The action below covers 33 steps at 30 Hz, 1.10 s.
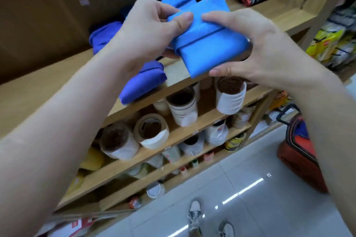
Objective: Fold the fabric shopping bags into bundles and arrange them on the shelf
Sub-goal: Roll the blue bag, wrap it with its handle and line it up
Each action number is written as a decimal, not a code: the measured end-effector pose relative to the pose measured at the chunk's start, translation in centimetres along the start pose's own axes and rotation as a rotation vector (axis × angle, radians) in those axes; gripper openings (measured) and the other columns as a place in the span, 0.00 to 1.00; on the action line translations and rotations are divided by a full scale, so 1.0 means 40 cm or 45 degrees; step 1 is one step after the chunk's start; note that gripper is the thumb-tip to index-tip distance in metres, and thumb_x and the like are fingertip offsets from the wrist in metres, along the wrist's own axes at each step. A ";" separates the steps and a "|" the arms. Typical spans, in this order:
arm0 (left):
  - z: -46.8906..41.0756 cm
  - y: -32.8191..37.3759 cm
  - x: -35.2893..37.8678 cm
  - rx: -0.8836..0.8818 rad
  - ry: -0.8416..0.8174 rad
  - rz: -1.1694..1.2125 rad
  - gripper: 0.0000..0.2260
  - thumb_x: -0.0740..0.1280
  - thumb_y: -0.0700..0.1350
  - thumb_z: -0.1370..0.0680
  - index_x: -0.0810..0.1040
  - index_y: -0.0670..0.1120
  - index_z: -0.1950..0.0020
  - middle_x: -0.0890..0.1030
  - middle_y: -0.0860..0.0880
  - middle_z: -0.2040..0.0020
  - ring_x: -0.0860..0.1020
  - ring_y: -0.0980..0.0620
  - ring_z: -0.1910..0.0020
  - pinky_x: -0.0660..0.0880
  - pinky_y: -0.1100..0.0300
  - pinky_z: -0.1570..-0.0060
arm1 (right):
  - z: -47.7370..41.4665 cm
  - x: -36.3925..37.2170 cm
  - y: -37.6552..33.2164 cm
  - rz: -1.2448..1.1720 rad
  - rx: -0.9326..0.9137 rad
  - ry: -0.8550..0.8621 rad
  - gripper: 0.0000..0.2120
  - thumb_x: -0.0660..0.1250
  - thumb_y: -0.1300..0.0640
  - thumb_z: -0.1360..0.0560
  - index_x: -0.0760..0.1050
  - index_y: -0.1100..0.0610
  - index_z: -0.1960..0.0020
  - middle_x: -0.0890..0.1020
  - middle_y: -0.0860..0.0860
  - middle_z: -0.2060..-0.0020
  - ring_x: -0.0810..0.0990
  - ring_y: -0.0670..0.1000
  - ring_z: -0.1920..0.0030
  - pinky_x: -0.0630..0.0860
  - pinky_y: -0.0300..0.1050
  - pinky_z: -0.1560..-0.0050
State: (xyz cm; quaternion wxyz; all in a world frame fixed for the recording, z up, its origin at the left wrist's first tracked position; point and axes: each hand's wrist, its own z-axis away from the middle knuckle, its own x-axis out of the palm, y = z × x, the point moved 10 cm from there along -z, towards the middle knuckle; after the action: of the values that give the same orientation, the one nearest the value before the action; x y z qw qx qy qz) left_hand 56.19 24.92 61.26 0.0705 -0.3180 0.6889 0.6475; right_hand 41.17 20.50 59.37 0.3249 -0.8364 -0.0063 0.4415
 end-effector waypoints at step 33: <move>-0.233 -0.206 -0.209 0.134 -0.073 -0.921 0.22 0.73 0.58 0.28 0.78 0.52 0.36 0.71 0.49 0.28 0.68 0.52 0.29 0.60 0.61 0.31 | -0.284 0.049 0.298 -0.088 0.544 0.395 0.21 0.72 0.44 0.26 0.73 0.54 0.39 0.77 0.50 0.47 0.74 0.49 0.48 0.71 0.45 0.47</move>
State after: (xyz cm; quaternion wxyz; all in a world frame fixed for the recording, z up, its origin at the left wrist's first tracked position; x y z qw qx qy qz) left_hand 70.06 19.43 59.92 0.3303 -0.5187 0.5622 0.5529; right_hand 47.49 5.55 55.92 0.5061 -0.8057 0.1083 0.2881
